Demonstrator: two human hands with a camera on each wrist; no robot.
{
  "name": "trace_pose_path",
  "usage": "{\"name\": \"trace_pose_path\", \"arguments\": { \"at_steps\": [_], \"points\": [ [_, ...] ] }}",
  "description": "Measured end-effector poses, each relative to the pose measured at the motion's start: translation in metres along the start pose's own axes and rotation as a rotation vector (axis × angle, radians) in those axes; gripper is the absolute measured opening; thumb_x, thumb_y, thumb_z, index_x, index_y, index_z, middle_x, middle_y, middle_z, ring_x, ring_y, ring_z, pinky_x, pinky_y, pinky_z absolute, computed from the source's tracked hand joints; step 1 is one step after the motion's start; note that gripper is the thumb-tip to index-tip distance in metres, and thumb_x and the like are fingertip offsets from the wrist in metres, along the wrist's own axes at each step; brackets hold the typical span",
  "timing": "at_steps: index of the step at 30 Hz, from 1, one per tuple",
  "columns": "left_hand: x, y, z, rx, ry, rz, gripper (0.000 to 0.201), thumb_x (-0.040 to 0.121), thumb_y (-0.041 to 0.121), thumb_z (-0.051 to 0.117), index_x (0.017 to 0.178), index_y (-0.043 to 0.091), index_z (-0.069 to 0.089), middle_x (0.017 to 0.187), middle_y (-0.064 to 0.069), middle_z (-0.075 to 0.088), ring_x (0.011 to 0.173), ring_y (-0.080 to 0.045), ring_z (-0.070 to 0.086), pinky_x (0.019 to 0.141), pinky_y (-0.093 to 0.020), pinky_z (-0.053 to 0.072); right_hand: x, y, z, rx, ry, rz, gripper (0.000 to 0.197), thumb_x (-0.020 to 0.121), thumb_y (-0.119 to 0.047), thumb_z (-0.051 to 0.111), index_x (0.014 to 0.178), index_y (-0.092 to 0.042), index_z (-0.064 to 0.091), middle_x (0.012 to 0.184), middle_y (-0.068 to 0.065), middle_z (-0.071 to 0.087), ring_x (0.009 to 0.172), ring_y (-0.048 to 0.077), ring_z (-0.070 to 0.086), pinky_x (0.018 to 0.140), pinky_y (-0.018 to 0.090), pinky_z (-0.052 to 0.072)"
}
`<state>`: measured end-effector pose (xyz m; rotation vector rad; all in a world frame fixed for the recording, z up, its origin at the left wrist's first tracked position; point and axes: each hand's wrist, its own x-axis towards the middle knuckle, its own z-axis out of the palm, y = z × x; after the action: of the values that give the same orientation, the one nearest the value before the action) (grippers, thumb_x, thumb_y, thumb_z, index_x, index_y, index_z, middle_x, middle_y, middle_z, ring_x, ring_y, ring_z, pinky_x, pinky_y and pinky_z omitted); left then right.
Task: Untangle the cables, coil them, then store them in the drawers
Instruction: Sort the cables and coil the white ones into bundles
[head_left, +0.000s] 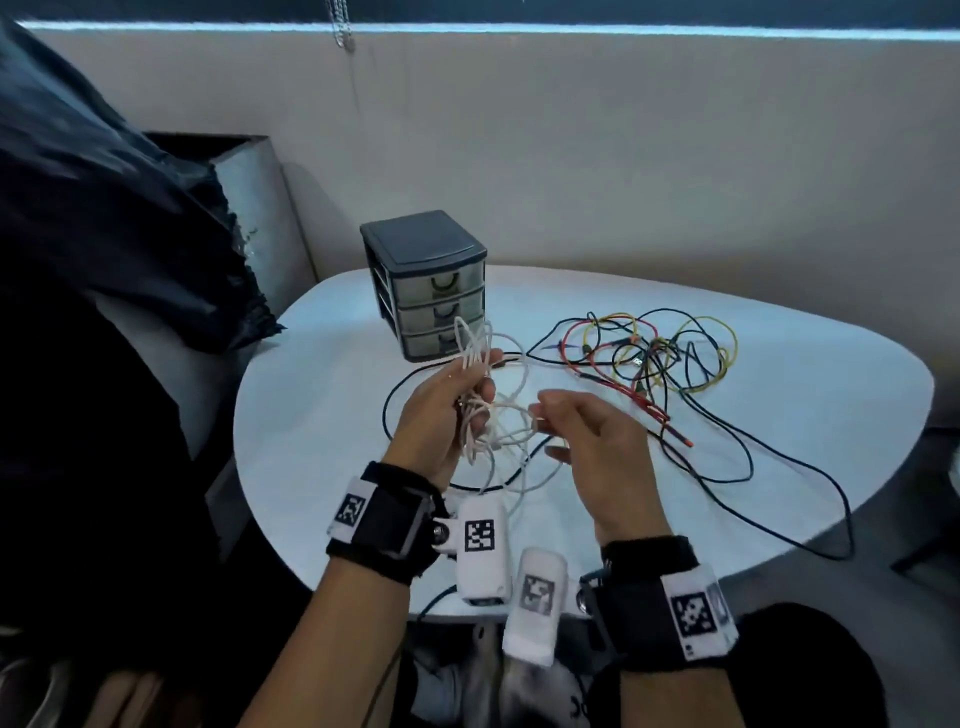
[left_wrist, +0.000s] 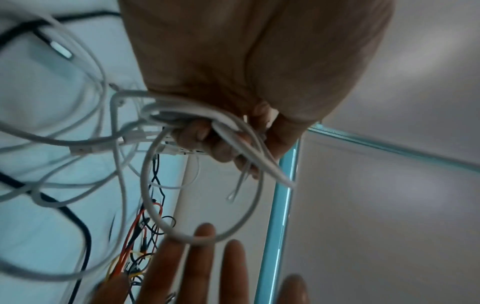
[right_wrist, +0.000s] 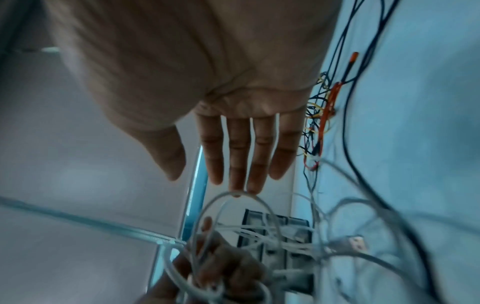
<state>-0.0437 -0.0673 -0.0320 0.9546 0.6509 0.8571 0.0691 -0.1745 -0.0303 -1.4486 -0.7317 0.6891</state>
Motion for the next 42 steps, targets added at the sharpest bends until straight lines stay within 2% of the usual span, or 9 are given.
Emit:
{"name": "trace_pose_path", "arguments": {
  "at_steps": [5, 10, 13, 18, 23, 27, 32, 38, 42],
  "points": [
    [-0.005, -0.006, -0.005, 0.036, -0.074, -0.050, 0.026, 0.100, 0.022, 0.050, 0.117, 0.010, 0.067, 0.076, -0.002, 0.059, 0.057, -0.011, 0.048, 0.051, -0.019, 0.041, -0.014, 0.021, 0.005, -0.089, -0.083, -0.028, 0.010, 0.082, -0.024, 0.079, 0.091, -0.028, 0.075, 0.085, -0.002, 0.075, 0.083, 0.008, 0.067, 0.080, 0.031, 0.054],
    [-0.005, -0.008, 0.001, 0.099, -0.068, -0.049, 0.021, 0.098, 0.016, 0.055, 0.113, 0.012, 0.069, 0.071, 0.000, 0.056, 0.056, -0.012, 0.047, 0.054, -0.020, 0.041, -0.016, 0.009, 0.003, -0.057, -0.158, -0.071, 0.014, 0.088, -0.025, 0.071, 0.075, -0.023, 0.075, 0.065, 0.008, 0.065, 0.063, 0.010, 0.055, 0.065, 0.024, 0.047],
    [-0.012, -0.008, 0.004, 0.123, -0.051, -0.043, 0.020, 0.096, 0.016, 0.059, 0.112, 0.012, 0.070, 0.069, 0.002, 0.058, 0.054, -0.012, 0.050, 0.054, -0.021, 0.042, -0.016, 0.009, 0.004, -0.125, -0.148, -0.116, 0.008, 0.083, -0.026, 0.077, 0.076, -0.022, 0.075, 0.074, 0.020, 0.065, 0.065, 0.015, 0.051, 0.064, 0.030, 0.044],
    [-0.036, -0.014, -0.004, 0.042, -0.010, -0.013, 0.030, 0.090, 0.028, 0.061, 0.116, 0.014, 0.069, 0.090, -0.005, 0.070, 0.083, -0.022, 0.065, 0.079, -0.033, 0.051, -0.014, 0.021, 0.002, -0.247, -0.024, -0.169, 0.014, 0.091, -0.024, 0.069, 0.079, -0.025, 0.075, 0.071, -0.009, 0.070, 0.070, 0.015, 0.065, 0.068, 0.044, 0.057],
    [-0.056, -0.031, -0.014, -0.056, 0.031, -0.014, 0.029, 0.094, 0.017, 0.056, 0.120, 0.008, 0.065, 0.099, -0.007, 0.074, 0.079, -0.020, 0.072, 0.079, -0.033, 0.055, -0.021, 0.029, -0.008, -0.319, 0.035, -0.203, 0.015, 0.090, -0.026, 0.070, 0.077, -0.033, 0.070, 0.089, -0.005, 0.063, 0.085, 0.006, 0.059, 0.068, 0.019, 0.045],
    [-0.053, -0.024, -0.011, -0.112, -0.007, 0.000, 0.022, 0.085, 0.021, 0.061, 0.100, 0.006, 0.067, 0.091, -0.011, 0.071, 0.079, -0.025, 0.074, 0.078, -0.033, 0.059, -0.021, 0.029, -0.010, -0.197, 0.204, -0.148, 0.018, 0.091, -0.023, 0.069, 0.076, -0.031, 0.070, 0.079, -0.006, 0.068, 0.071, 0.006, 0.059, 0.068, 0.015, 0.044],
    [-0.054, -0.029, -0.010, 0.076, -0.043, 0.047, 0.045, 0.081, -0.013, 0.067, 0.116, 0.015, 0.062, 0.097, -0.007, 0.075, 0.089, -0.023, 0.074, 0.078, -0.027, 0.058, -0.020, 0.023, -0.009, -0.113, 0.228, -0.197, 0.021, 0.094, -0.018, 0.065, 0.074, -0.020, 0.068, 0.055, -0.012, 0.056, 0.055, 0.009, 0.050, 0.056, 0.017, 0.042],
    [-0.052, -0.029, -0.016, 0.134, 0.049, 0.048, 0.047, 0.083, -0.008, 0.070, 0.125, 0.013, 0.062, 0.097, -0.007, 0.075, 0.080, -0.015, 0.071, 0.069, -0.022, 0.055, -0.025, 0.016, -0.012, -0.177, 0.050, -0.262, 0.007, 0.092, -0.023, 0.068, 0.087, -0.023, 0.073, 0.082, -0.010, 0.068, 0.076, 0.007, 0.062, 0.059, 0.031, 0.051],
    [-0.053, -0.029, -0.020, 0.233, 0.027, 0.062, 0.032, 0.089, 0.004, 0.069, 0.117, 0.019, 0.069, 0.097, -0.008, 0.072, 0.076, -0.014, 0.064, 0.066, -0.022, 0.051, -0.030, 0.015, -0.011, -0.124, -0.160, -0.172, 0.019, 0.098, -0.032, 0.056, 0.099, -0.030, 0.075, 0.100, -0.017, 0.074, 0.093, -0.002, 0.065, 0.077, 0.021, 0.050]
  ]
}}
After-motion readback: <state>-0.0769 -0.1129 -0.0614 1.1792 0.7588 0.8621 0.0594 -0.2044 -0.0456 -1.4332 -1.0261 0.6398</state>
